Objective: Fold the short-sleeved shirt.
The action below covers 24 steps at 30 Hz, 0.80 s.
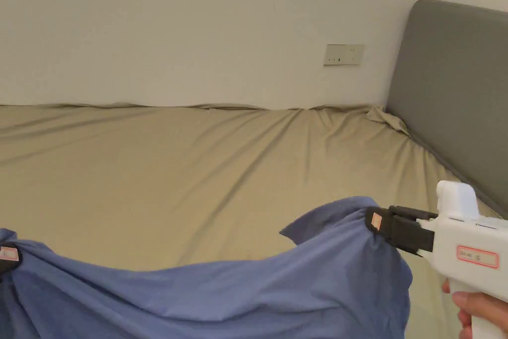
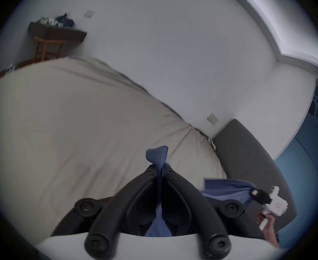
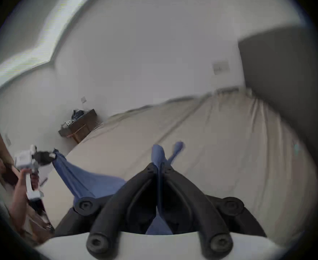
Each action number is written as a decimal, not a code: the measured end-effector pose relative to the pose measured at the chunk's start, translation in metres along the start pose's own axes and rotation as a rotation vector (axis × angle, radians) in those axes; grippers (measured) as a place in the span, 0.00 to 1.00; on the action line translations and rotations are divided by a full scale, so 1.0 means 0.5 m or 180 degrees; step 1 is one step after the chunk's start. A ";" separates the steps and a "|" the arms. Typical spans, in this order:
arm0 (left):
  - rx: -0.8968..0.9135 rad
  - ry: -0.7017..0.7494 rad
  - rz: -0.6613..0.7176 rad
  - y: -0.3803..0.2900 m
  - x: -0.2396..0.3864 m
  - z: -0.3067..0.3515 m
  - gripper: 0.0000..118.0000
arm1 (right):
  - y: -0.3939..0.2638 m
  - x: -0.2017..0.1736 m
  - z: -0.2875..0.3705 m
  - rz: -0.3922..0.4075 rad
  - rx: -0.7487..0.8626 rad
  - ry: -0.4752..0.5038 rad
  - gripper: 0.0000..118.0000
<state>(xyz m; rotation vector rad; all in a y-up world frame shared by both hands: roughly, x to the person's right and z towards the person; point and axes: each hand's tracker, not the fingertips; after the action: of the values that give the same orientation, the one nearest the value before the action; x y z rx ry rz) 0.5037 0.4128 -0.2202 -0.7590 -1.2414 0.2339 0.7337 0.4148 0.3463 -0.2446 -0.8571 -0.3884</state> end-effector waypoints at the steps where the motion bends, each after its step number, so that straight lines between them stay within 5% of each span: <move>1: 0.0115 0.0029 -0.0047 0.032 0.012 0.009 0.00 | 0.036 -0.017 0.025 0.0180 0.0034 -0.0144 0.04; 8: 0.0667 0.0024 -0.0130 0.259 0.113 0.073 0.00 | 0.256 -0.140 0.124 0.1122 0.0224 -0.1138 0.04; 16: 0.0973 -0.0140 -0.0536 0.387 0.247 0.118 0.00 | 0.430 -0.194 0.104 0.1167 0.0092 -0.1478 0.04; 24: 0.1070 -0.0059 -0.0725 0.491 0.299 0.065 0.00 | 0.555 -0.165 0.040 0.1033 -0.0133 -0.1707 0.04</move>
<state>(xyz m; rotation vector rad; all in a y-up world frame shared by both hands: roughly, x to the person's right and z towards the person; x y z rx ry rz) 0.5818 0.6887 -0.2577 -0.3236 -1.2542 0.2549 0.7898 0.6917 0.2803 -0.5332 -1.3114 -0.0301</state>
